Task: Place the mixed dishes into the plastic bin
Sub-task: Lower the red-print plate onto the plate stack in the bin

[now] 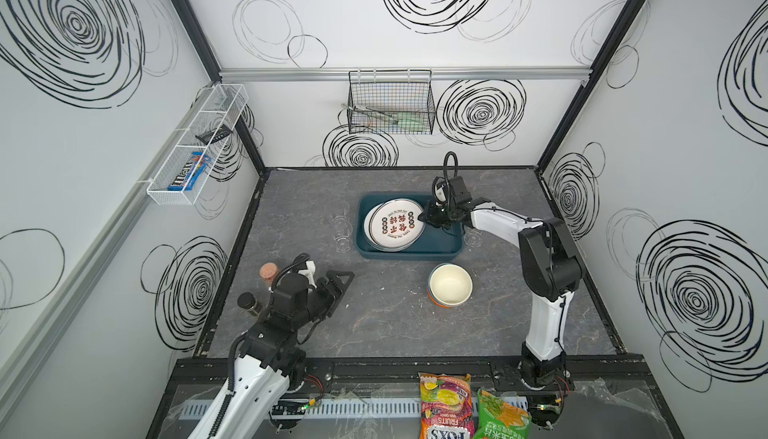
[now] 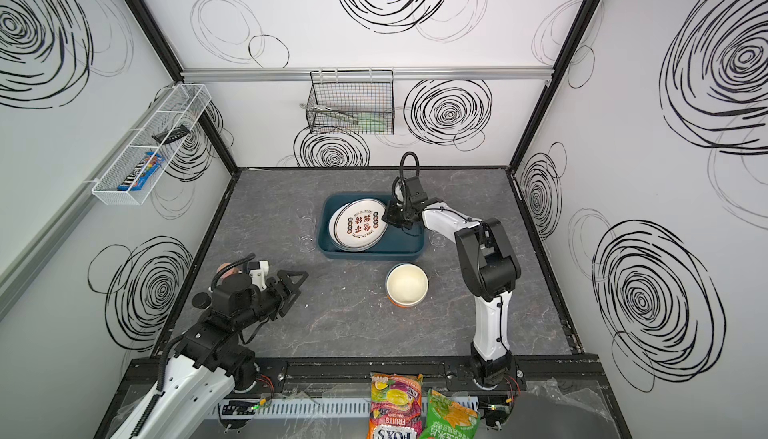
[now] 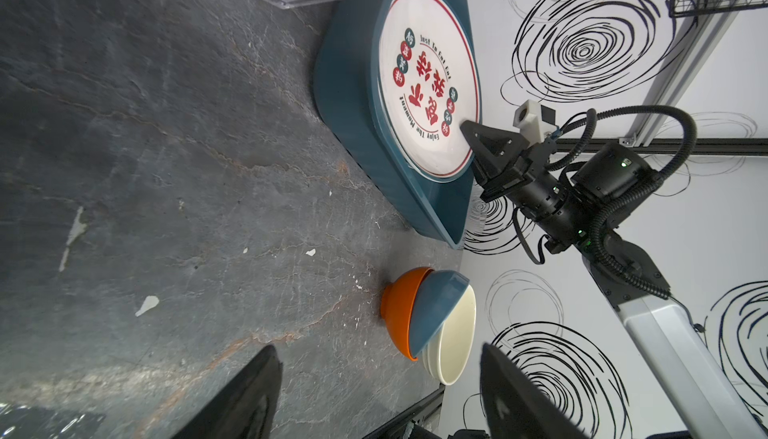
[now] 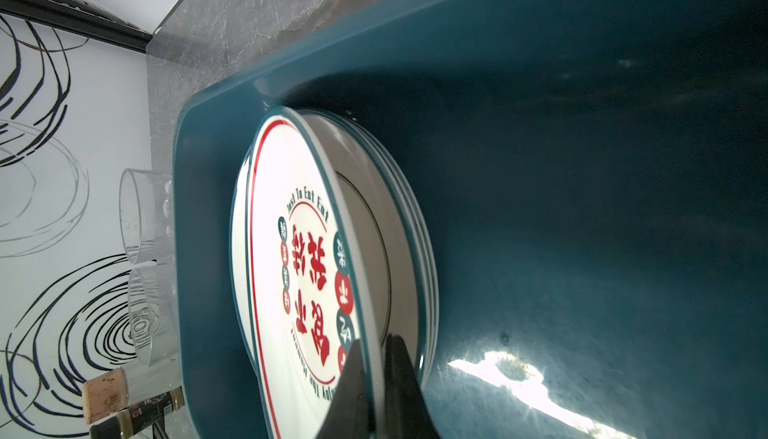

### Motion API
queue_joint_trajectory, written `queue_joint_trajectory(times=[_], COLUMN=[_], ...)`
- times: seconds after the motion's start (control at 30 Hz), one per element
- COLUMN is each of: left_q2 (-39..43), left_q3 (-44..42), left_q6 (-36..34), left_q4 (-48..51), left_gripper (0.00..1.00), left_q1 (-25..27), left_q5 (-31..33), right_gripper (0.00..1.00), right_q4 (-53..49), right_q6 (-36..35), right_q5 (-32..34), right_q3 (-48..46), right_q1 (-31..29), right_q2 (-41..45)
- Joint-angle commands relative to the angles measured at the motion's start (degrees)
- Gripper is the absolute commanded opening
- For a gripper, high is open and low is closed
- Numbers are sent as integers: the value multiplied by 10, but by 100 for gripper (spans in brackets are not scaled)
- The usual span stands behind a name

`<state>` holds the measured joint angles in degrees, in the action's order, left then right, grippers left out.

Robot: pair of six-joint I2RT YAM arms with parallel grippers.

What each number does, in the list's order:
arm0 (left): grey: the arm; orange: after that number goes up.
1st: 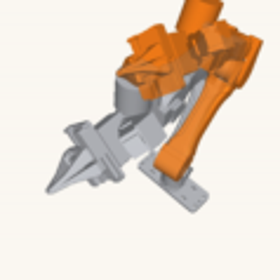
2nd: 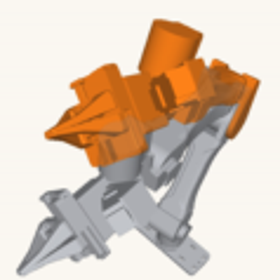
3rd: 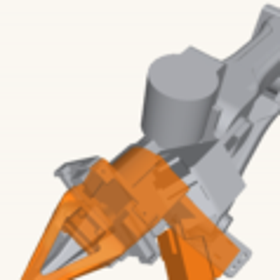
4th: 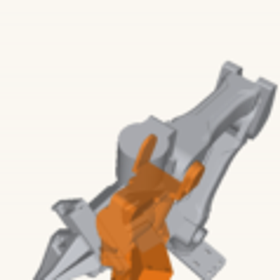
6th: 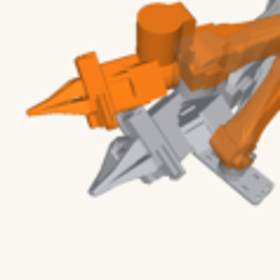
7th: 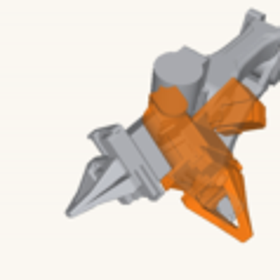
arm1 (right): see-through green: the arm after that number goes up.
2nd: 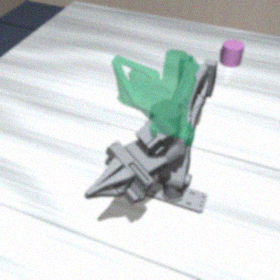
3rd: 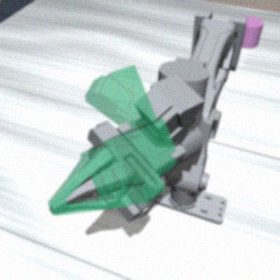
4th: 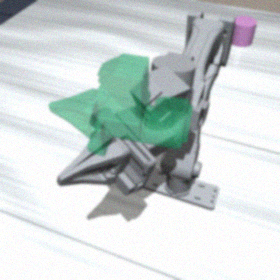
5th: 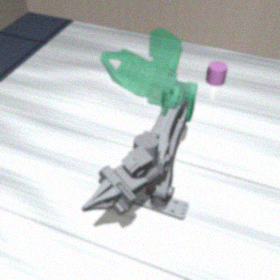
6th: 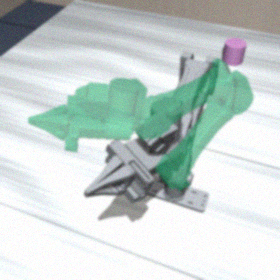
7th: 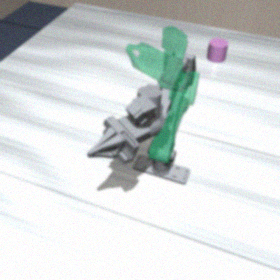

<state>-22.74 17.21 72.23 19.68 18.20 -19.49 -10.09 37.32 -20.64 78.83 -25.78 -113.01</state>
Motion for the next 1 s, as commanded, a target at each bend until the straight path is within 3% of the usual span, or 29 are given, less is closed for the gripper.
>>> queue_joint_trajectory(times=[0.0, 0.13, 0.97], left_q2=[9, 12, 21], left_q3=[-8, -11, -19], left_q6=[5, 7, 13], left_q4=[-11, -11, -10], left_gripper=[79, 79, 79], left_q1=[-4, -5, -6], left_q5=[-4, -4, -5], right_gripper=[6, 18, 35], right_q4=[8, -6, -76], right_q6=[5, -1, -34], right_q5=[-3, 10, 75], right_q3=[19, 26, 60], right_q1=[-6, -8, -24], right_q2=[-4, -8, -38])
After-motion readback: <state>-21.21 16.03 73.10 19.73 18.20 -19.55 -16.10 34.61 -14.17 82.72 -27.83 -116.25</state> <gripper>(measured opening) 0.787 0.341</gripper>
